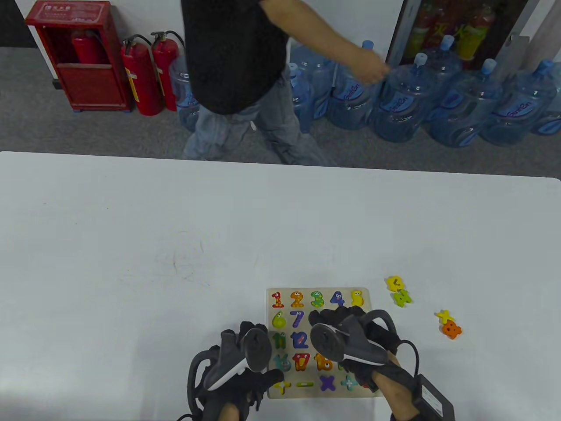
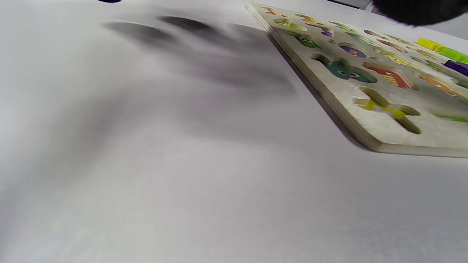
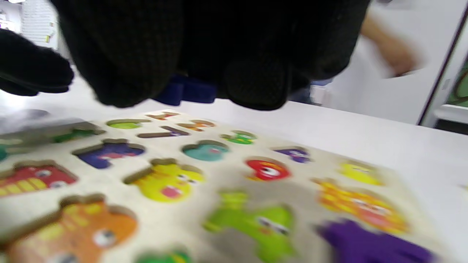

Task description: Hold math block puzzle and insert math blocks into matching slots

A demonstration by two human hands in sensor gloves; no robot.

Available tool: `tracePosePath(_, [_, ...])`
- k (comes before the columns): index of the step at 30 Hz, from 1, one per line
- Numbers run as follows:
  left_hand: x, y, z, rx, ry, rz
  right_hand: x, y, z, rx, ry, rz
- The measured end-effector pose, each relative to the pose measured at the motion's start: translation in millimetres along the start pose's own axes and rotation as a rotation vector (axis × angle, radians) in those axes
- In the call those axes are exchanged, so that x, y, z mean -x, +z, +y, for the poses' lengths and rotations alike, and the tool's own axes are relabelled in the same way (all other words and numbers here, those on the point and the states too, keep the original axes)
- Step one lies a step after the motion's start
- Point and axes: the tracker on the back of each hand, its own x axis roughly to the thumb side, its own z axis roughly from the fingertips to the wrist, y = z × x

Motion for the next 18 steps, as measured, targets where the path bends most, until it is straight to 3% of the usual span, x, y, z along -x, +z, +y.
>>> tracePosePath(7, [9,1,0,-0.02,0.006,0.045,-27,-27,15,-0.071,0.043,-0.041])
tracePosePath(18, [15,5,-1,-0.015,0.019,0.073,-48,-28,29,-0.114,0.175,-0.092])
